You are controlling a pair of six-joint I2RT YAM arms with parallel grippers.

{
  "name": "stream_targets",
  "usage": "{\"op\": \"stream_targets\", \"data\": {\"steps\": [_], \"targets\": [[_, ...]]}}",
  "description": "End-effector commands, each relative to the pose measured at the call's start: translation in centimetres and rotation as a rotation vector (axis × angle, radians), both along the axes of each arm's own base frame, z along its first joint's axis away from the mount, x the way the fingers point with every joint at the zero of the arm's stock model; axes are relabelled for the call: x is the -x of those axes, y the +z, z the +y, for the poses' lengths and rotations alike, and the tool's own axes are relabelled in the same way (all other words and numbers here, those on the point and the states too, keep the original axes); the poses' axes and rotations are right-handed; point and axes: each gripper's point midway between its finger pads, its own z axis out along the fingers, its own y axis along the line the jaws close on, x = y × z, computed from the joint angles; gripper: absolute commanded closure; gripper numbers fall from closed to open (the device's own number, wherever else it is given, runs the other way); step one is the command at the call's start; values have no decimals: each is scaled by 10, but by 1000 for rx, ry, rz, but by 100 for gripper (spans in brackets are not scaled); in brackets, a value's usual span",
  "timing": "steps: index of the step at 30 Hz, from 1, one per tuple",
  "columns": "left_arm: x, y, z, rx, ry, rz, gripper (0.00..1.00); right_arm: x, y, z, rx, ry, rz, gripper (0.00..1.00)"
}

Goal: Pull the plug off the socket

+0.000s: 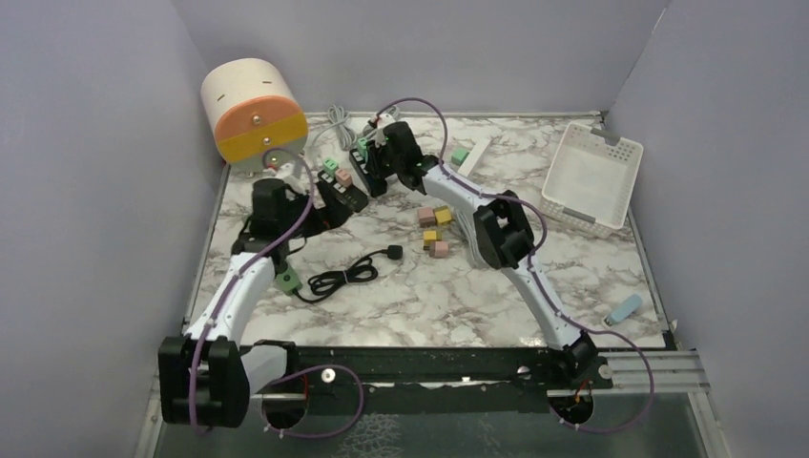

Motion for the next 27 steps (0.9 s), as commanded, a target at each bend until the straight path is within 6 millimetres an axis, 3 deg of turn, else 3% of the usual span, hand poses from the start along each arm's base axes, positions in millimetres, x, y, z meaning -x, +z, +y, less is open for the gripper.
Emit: {"op": "stream_targets", "data": {"steps": [1, 5, 10, 14, 18, 27], "targets": [[-19, -11, -65, 87, -68, -48, 1, 9, 48, -12, -44, -57, -56, 99], [-41, -26, -94, 130, -68, -51, 1, 30, 85, -22, -102, -54, -42, 99], [-71, -34, -115, 120, -79, -71, 1, 53, 109, -31, -157, -46, 1, 99], [-84, -25, -125, 164, -88, -117, 1, 71, 117, -33, -200, -21, 36, 99], [-93, -14, -130, 190, -86, -156, 1, 84, 110, -34, -217, -1, 80, 99], [-107, -44, -145, 246, -71, -49, 5, 101, 128, -34, -267, 38, 94, 99]]}}
